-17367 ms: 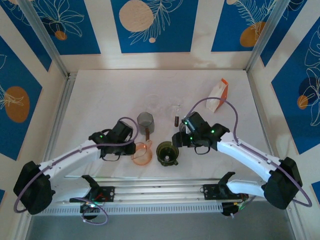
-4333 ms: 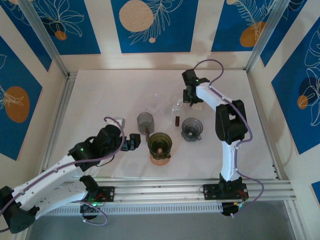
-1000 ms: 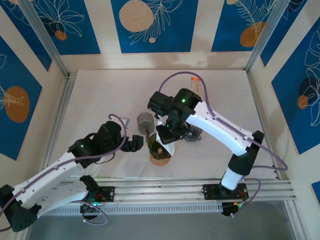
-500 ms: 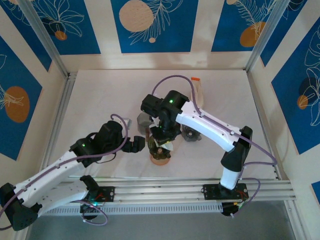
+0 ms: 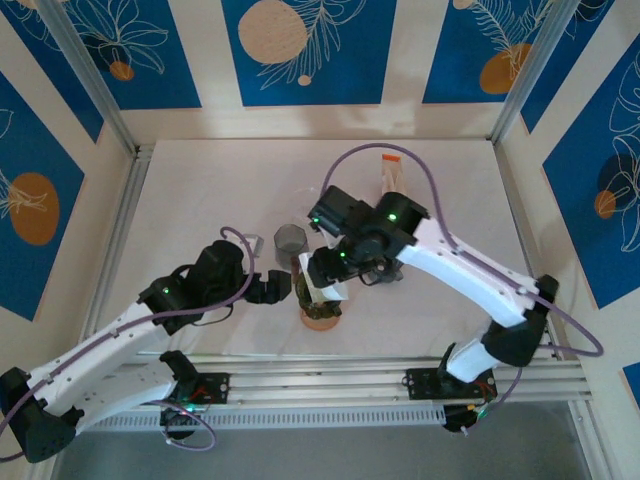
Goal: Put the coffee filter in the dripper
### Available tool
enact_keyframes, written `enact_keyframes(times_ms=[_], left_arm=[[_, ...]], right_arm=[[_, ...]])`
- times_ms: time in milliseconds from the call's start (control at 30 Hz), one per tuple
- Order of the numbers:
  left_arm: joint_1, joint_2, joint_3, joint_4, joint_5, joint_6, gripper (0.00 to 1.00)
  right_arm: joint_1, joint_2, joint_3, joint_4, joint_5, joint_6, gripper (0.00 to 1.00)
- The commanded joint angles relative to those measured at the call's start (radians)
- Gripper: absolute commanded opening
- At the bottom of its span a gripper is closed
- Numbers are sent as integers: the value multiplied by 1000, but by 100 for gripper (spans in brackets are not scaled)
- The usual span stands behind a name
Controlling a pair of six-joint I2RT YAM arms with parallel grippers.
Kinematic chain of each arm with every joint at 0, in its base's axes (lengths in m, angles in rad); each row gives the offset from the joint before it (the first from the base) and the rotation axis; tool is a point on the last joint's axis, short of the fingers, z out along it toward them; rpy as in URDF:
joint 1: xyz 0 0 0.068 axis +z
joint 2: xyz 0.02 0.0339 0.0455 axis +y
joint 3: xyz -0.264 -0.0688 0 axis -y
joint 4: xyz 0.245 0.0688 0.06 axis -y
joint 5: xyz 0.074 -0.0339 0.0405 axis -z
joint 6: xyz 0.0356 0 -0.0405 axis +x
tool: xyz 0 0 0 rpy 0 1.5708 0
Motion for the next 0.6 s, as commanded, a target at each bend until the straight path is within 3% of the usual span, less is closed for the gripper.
enact_keyframes(times_ms=[0, 233, 567], left_arm=[[18, -18, 13, 22, 7, -12, 100], [22, -20, 22, 6, -6, -13, 100], [23, -32, 23, -12, -14, -15, 100]], right_arm=[[-48, -70, -85, 92, 34, 33, 53], [-129, -65, -206, 219, -75, 22, 50], [-164, -13, -230, 242, -110, -13, 31]])
